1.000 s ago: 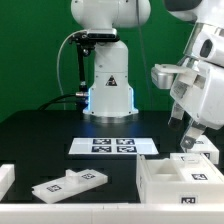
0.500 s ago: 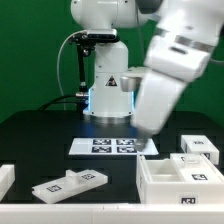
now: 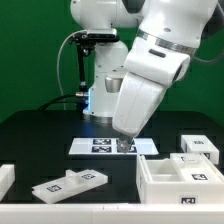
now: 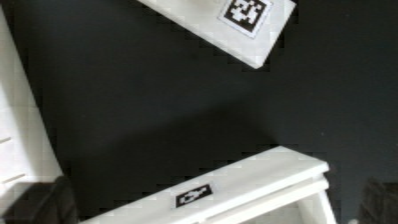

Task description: Assemble cabinet

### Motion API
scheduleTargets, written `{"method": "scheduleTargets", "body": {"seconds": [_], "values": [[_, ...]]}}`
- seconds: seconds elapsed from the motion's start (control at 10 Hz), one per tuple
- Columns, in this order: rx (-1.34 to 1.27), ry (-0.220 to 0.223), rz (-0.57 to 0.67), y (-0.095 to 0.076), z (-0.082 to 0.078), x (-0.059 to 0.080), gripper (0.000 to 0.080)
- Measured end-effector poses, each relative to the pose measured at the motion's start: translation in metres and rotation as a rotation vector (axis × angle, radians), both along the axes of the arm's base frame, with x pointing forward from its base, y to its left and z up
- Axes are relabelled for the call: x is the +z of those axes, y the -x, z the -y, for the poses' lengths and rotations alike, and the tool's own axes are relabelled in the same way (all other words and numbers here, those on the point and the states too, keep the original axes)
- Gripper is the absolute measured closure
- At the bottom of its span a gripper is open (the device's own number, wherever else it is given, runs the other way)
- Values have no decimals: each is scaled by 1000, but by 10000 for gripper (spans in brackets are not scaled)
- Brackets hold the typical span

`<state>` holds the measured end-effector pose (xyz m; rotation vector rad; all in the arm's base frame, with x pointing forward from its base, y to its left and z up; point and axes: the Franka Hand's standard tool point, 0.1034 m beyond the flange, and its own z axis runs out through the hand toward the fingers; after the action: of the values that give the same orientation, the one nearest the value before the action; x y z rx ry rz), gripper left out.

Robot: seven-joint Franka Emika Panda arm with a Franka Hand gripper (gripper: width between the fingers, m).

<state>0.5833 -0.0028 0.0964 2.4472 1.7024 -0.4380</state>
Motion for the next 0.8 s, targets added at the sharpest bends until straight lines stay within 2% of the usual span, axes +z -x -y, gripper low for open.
{"method": "scheduleTargets", "body": {"seconds": [0.1, 0.2, 0.3, 0.4, 0.8], "values": [[-70, -32, 45, -3, 16, -5, 2], [-158, -55, 62, 2, 33, -11, 2], [-227, -74, 13, 10, 42, -13, 2], [-256, -83, -28, 8, 48, -11, 2], [-246, -82, -11, 5, 46, -13, 2]]}}
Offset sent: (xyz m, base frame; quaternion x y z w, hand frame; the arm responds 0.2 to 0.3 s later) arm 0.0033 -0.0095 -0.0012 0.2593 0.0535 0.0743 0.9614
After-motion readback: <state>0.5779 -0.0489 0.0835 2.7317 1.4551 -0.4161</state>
